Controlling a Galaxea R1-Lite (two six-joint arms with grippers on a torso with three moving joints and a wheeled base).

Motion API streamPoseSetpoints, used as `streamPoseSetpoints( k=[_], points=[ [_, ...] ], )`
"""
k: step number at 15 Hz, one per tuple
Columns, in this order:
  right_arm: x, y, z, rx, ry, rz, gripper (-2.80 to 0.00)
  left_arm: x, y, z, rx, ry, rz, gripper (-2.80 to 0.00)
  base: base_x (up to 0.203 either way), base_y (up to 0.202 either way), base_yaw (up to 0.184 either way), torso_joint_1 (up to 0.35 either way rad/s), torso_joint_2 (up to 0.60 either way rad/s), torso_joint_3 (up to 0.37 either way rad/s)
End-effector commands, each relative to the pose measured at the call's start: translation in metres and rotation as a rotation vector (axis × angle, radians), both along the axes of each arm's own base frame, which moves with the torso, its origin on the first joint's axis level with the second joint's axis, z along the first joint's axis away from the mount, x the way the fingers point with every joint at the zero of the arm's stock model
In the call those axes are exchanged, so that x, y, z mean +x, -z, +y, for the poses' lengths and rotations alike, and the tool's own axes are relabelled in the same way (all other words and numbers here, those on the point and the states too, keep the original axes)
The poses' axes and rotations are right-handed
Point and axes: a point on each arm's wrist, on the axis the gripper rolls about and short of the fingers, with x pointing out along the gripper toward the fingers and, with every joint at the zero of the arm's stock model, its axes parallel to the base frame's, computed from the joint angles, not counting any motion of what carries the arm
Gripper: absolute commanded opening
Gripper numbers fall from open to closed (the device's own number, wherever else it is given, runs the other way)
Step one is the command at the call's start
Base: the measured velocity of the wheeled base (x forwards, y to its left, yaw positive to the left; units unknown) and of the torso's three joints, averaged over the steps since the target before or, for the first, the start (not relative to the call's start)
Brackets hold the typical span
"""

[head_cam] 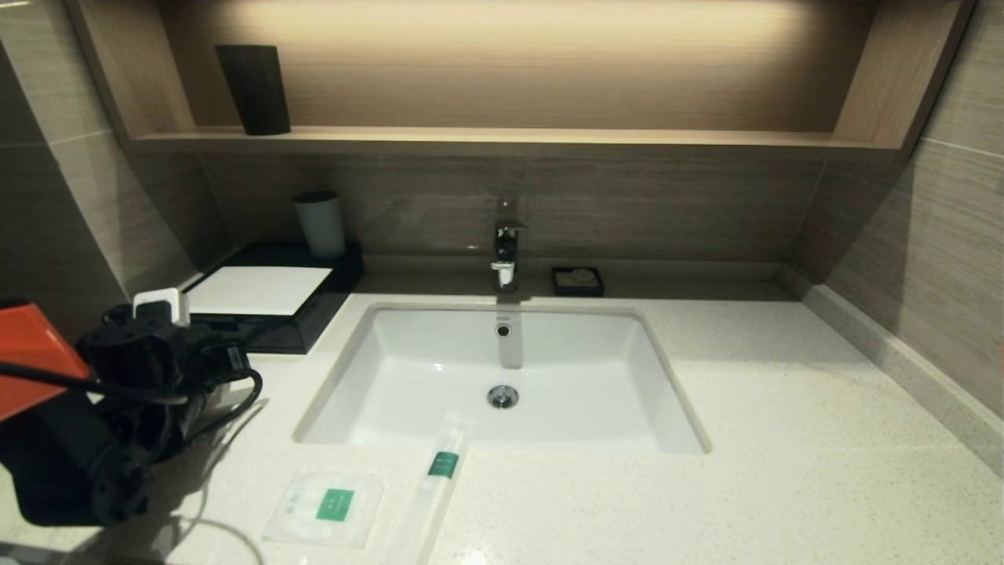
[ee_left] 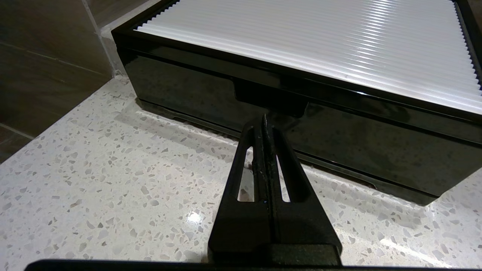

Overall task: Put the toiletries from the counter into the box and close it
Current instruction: Open the drawer

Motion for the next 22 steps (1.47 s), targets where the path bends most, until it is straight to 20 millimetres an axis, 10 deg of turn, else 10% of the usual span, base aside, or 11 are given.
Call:
streamPoseSetpoints(
  k=[1, 22],
  points=[
    [0.000, 0.000, 0.000, -0.001, 0.000, 0.000, -2.80, 0.001, -0.001, 0.001, 0.001, -0.003, -0.012, -2.80, 0.000, 0.000, 0.000, 0.000, 0.00, 0.000],
    [0.000, 0.000, 0.000, -0.001, 0.000, -0.002, -2.80, 0.000, -0.022, 0.002, 0.020, -0.114, 0.014, -2.80, 0.000, 0.000, 0.000, 0.000, 0.00, 0.000]
  ],
)
